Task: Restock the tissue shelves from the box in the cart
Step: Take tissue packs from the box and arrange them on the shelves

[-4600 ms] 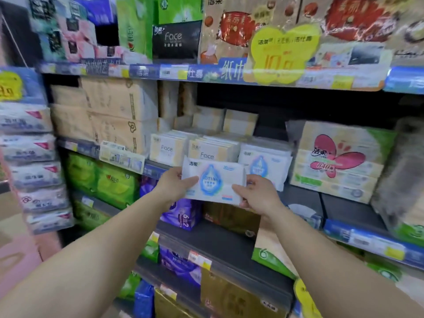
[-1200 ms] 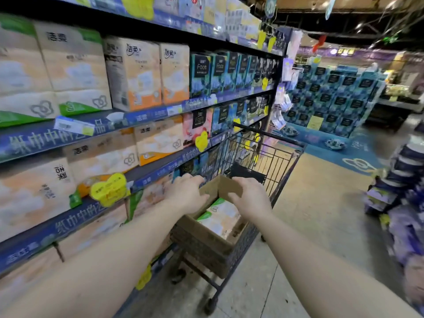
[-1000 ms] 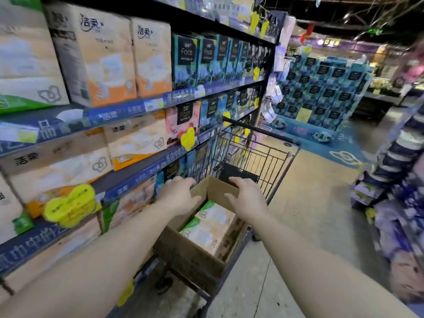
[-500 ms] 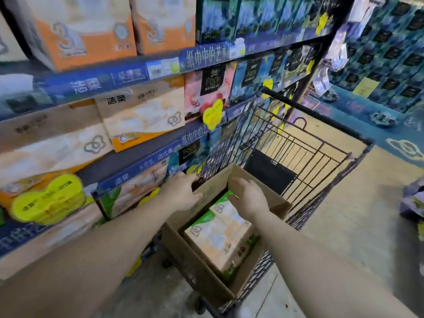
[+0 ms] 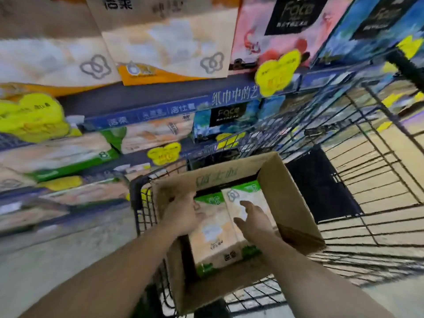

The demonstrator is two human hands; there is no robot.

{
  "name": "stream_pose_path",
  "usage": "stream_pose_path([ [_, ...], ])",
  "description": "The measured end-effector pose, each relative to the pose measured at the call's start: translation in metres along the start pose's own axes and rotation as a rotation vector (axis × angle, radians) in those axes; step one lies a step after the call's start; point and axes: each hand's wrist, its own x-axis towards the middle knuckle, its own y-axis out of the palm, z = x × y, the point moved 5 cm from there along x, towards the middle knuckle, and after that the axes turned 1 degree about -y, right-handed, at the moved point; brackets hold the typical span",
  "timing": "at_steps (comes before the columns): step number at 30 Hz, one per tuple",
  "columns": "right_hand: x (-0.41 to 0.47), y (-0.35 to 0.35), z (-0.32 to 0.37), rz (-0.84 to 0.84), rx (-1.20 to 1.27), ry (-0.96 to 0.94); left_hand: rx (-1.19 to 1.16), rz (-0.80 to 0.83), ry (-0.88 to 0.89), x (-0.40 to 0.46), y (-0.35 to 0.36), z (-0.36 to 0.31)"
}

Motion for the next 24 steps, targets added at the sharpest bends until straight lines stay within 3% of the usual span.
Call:
stream_pose_path([
  [6, 0.038, 0.057, -0.022, 0.182, 0.012, -0.016, -0.070, -0.022, -0.155, 0.005, 0.053, 0.028],
  [16, 0.053, 0.116, -0.044, 0.202, 0.120, 0.074, -0.372, -0.027, -0.454, 0.029, 0.118, 0.080],
  [19, 0.056, 0.116, -0.046, 0.209, 0.149, 0.087, -0.418, 0.053, -0.474, 0.031, 0.131, 0.088],
  [24, 0.062, 0.122, -0.047, 0.268, 0.221, 0.148, -0.434, 0.055, -0.524, 0.033, 0.136, 0.097],
])
